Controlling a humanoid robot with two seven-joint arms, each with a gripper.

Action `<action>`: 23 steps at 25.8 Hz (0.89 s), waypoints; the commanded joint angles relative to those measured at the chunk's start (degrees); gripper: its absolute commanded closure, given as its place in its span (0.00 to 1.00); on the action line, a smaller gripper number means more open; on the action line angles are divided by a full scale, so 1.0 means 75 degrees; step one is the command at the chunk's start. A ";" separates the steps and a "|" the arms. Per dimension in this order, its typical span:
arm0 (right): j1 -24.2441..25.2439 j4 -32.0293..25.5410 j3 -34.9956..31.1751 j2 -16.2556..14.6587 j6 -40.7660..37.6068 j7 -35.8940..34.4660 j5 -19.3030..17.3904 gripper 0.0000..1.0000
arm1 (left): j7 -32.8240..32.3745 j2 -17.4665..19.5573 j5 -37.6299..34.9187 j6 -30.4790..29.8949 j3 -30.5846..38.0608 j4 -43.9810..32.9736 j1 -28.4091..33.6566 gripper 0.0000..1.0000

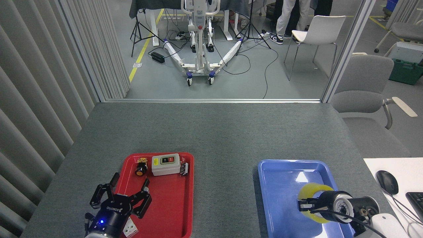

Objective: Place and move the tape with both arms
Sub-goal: 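Lower the tape into the blue tray with the right gripper and release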

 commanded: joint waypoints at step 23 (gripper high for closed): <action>-0.0168 0.0576 0.0272 0.0276 -0.0026 -0.0970 0.0140 0.03 | 0.0135 0.0175 0.0016 -0.0818 -0.0023 -0.0011 0.0008 0.00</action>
